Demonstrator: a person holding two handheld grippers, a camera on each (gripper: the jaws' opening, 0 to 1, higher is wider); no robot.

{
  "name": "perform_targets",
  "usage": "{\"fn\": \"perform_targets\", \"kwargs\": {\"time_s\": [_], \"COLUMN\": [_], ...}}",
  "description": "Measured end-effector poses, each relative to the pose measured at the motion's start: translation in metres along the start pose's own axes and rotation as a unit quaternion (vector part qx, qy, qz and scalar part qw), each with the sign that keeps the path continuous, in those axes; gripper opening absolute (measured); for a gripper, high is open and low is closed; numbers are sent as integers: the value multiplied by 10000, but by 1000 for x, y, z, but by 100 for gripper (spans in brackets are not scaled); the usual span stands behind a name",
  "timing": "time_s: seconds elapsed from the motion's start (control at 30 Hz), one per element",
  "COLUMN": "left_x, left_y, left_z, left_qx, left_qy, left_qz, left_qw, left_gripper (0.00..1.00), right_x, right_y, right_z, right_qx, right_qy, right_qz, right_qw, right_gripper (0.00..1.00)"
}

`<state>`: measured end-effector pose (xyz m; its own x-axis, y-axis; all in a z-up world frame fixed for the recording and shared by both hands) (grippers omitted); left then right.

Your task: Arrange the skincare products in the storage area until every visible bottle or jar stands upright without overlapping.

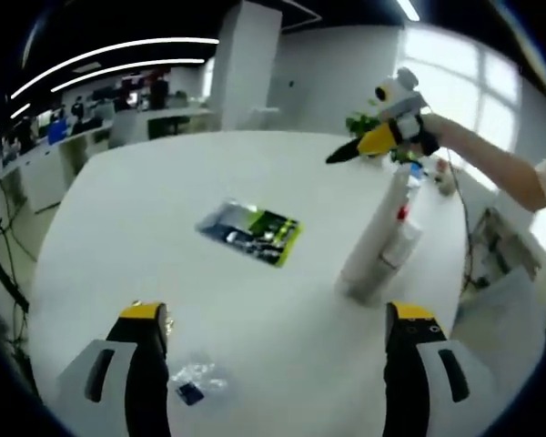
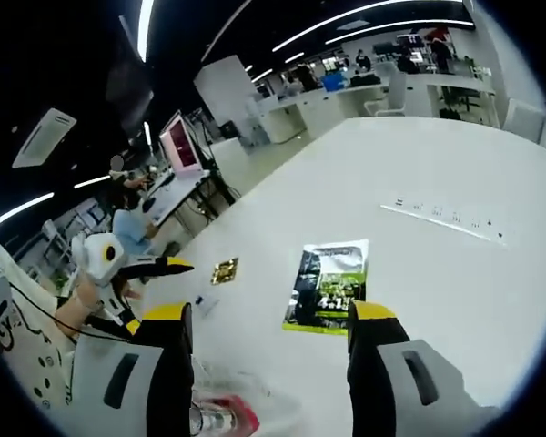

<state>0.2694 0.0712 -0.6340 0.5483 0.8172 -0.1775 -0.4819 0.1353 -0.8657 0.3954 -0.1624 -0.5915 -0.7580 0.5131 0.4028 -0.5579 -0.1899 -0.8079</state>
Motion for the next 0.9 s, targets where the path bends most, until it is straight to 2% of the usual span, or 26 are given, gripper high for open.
{"fn": "perform_targets", "kwargs": {"time_s": [0.07,0.17,0.27,0.33,0.4,0.47,0.57,0.63,0.77,0.83,0.9], "left_x": [0,0,3,5,8,12,18,19,20,19,15], "left_y": [-1,-2,-2,-1,-4,-6,-9,-7,-7,-7,-6], "left_z": [-4,-14,-25,-33,-41,-49,-61,-68,-80,-84,-88], "left_qx": [-29,31,38,63,-38,-17,-64,68,177,102,100], "left_qy": [43,183,223,323,354,398,409,489,555,598,673], "left_qz": [-3,37,33,56,197,257,306,331,348,392,579], "left_qw": [10000,9998,9997,9994,9992,9989,9987,9982,9977,9974,9960], "left_gripper": [88,80,79,69,65,61,47,40,40,37,36], "right_x": [-3,-10,-17,-23,-28,-33,-41,-45,-50,-49,-50], "right_y": [4,10,14,17,21,24,29,32,40,42,42], "right_z": [-3,-9,-12,-15,-18,-21,-26,-30,-39,-42,-45], "right_qx": [55,157,230,272,342,399,438,428,470,539,564], "right_qy": [-43,-55,-6,15,45,108,246,230,233,92,110], "right_qz": [-37,-46,-50,-82,-115,-111,-230,-264,-409,-369,-286], "right_qw": [10000,9999,9997,9996,9993,9991,9985,9985,9978,9978,9979], "right_gripper": [69,62,58,55,52,50,48,46,46,41,41]}}
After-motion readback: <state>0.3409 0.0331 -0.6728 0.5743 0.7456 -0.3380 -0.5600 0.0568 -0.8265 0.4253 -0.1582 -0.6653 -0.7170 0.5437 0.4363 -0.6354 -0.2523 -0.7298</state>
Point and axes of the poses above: the point that each gripper's makers call its tool centre point, and the gripper's own axes: z roughly backward along the fingers, x roughly to its left, y roughly out of its underside, the point moved 7 cm from there along z, roughly backward along the fingers, and after that the axes turned 7 degrees about -x, right-handed, at the moved point
